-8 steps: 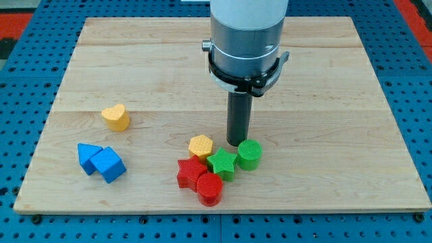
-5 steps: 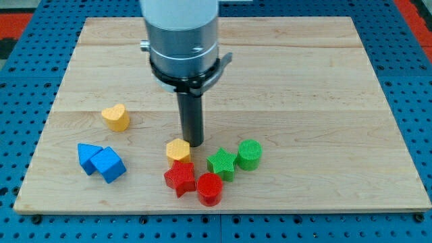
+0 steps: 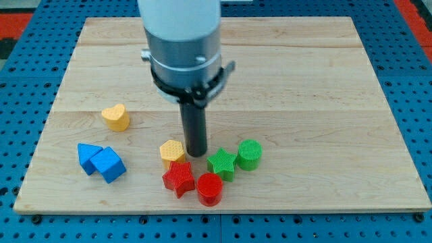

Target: Make a group of yellow blocks and blue blocks towards bottom left

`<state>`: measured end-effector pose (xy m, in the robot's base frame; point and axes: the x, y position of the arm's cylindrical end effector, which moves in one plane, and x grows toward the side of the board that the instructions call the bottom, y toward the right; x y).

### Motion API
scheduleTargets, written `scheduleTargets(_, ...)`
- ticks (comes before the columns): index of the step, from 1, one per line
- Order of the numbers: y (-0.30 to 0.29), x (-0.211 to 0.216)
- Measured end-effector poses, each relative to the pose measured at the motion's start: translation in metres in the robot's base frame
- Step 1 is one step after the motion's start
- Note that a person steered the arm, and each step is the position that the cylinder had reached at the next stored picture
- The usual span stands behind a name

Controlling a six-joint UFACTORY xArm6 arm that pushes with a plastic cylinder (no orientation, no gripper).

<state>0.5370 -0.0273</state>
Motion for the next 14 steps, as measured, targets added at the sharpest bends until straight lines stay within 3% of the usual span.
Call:
scheduleTargets(1,-0.004,0.01)
scheduleTargets(3,-0.072,-0.002)
scheduleTargets(5,-0.07,-0.028)
scheduleTargets(7,-0.096,-0.095)
scheduleTargets(8,-0.126,-0.104)
scheduleTargets(9,-0.156,-0.06)
scheduleTargets(10,-0.176,-0.046)
scheduleTargets(11,-0.139,-0.068)
scheduleTargets(12,-0.098,-0.049)
scheduleTargets(14,-0.136,-0.036)
